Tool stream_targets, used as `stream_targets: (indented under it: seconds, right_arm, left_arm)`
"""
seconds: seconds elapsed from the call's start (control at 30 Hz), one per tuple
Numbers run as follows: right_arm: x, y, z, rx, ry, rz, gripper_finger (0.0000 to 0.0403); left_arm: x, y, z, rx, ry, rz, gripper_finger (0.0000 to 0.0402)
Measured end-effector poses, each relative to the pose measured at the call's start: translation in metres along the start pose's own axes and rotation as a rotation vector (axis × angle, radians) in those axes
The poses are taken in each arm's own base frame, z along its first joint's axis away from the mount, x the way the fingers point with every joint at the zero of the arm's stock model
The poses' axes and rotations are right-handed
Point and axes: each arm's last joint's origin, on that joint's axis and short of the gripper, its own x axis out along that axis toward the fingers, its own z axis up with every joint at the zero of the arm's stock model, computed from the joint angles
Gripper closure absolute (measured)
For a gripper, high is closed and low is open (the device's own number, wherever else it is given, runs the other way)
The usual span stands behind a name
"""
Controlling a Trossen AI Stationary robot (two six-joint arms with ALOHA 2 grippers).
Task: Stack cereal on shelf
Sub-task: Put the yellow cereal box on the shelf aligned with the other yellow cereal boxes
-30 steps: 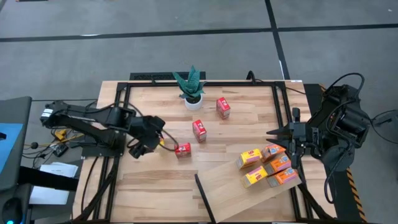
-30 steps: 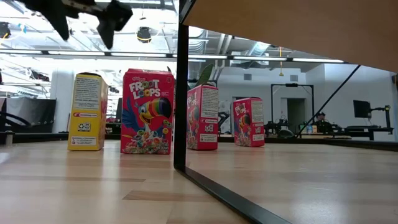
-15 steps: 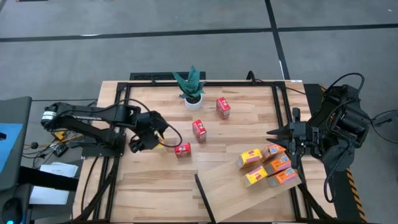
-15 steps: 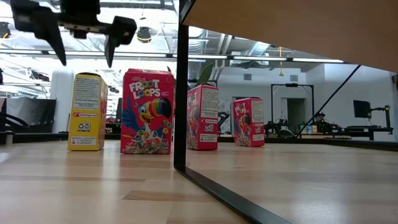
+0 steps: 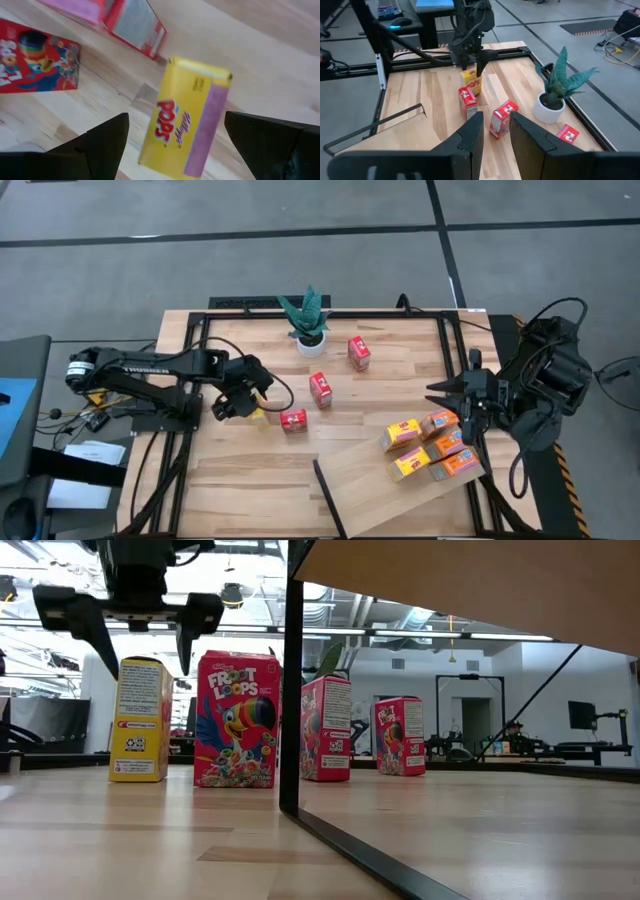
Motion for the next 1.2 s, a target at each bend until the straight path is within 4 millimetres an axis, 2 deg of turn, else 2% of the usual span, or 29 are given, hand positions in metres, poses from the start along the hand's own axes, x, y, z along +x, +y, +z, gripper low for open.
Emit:
stream_targets:
  seconds: [0.33, 0.63, 0.87, 1.03, 1.2]
  right_arm:
    - [0.002, -0.001, 0.001, 0.011, 0.001, -0.014, 0.0285]
    - [0.002, -0.001, 0.001, 0.02, 0.001, -0.013, 0.0285]
    - [0.002, -0.001, 0.001, 0.02, 0.002, -0.013, 0.0285]
    - [0.002, -0.001, 0.001, 0.025, 0.002, -0.013, 0.0285]
    - [0.002, -0.001, 0.001, 0.03, 0.016, 0.001, 0.0285]
  left_arm:
    - [0.006, 0.0, -0.004, 0.049, 0.003, 0.021, 0.0131]
    - [0.006, -0.001, -0.004, 0.026, 0.004, 0.009, 0.0201]
    - [0.006, -0.002, -0.002, -0.018, 0.01, 0.012, 0.0238]
    - [0.0, 0.0, 0.007, -0.115, 0.001, 0.039, 0.0248]
    - [-0.012, 0.006, 0.023, -0.347, -0.036, 0.089, 0.0248]
